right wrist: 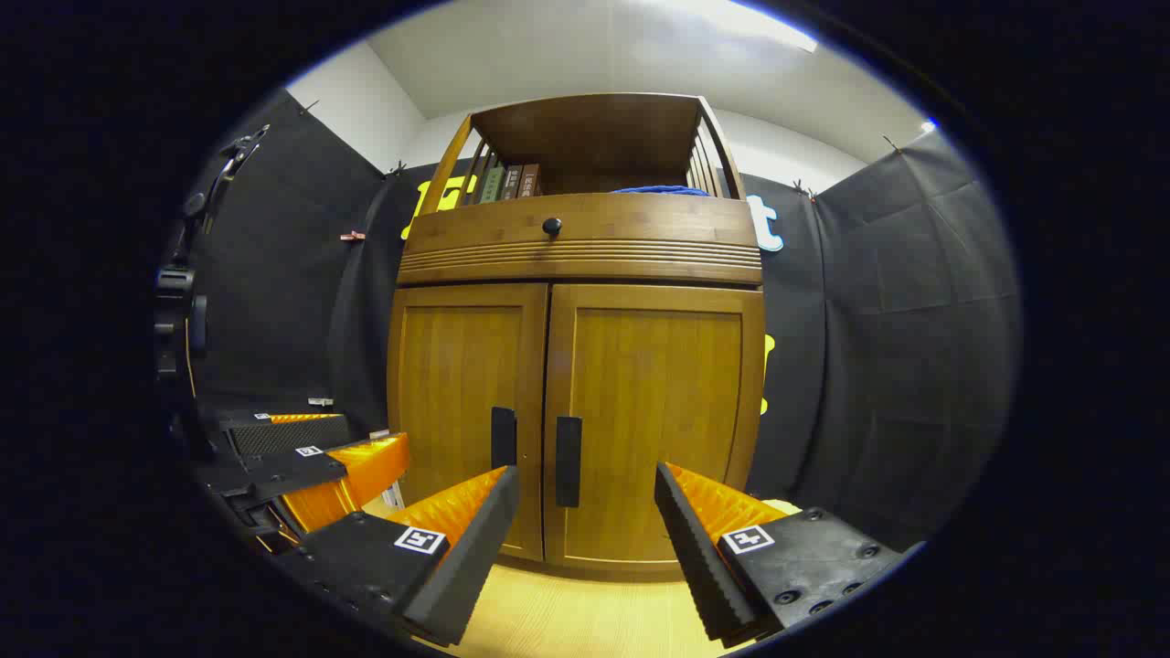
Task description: Open the right door of the double-door shoe cabinet with the right hand, and open the left door with the left hand.
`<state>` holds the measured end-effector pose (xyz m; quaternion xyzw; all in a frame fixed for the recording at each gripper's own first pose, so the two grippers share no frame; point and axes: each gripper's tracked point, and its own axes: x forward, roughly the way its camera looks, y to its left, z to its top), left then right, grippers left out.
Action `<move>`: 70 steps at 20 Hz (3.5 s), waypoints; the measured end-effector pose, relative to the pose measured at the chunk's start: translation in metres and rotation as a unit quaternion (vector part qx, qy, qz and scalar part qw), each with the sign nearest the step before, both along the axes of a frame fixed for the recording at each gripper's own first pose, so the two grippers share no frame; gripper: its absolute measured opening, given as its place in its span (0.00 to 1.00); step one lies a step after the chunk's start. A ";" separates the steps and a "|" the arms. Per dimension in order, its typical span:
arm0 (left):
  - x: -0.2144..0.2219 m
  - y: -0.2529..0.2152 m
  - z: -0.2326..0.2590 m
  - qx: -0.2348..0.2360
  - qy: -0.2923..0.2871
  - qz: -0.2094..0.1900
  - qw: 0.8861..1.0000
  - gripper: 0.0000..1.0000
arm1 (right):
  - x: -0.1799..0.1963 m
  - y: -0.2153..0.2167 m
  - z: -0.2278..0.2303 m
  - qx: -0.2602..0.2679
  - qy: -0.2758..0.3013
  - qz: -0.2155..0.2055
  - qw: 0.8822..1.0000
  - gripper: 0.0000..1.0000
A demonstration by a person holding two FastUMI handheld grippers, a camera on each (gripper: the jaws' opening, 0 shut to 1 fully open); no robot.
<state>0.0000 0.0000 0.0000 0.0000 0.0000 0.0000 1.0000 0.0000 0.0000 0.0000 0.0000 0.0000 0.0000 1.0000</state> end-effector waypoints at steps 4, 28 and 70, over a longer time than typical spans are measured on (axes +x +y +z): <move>-0.002 0.001 -0.003 0.007 0.012 -0.028 1.000 0.94 | -0.004 0.015 -0.010 0.001 0.016 0.002 1.000 0.94; 0.012 0.004 0.001 0.003 -0.002 -0.043 0.999 0.94 | 0.016 0.028 -0.008 0.019 0.025 0.025 0.999 0.97; 0.051 0.088 -0.027 -0.025 -0.019 0.041 0.999 0.94 | 0.206 0.018 -0.093 0.019 0.052 -0.028 0.998 0.29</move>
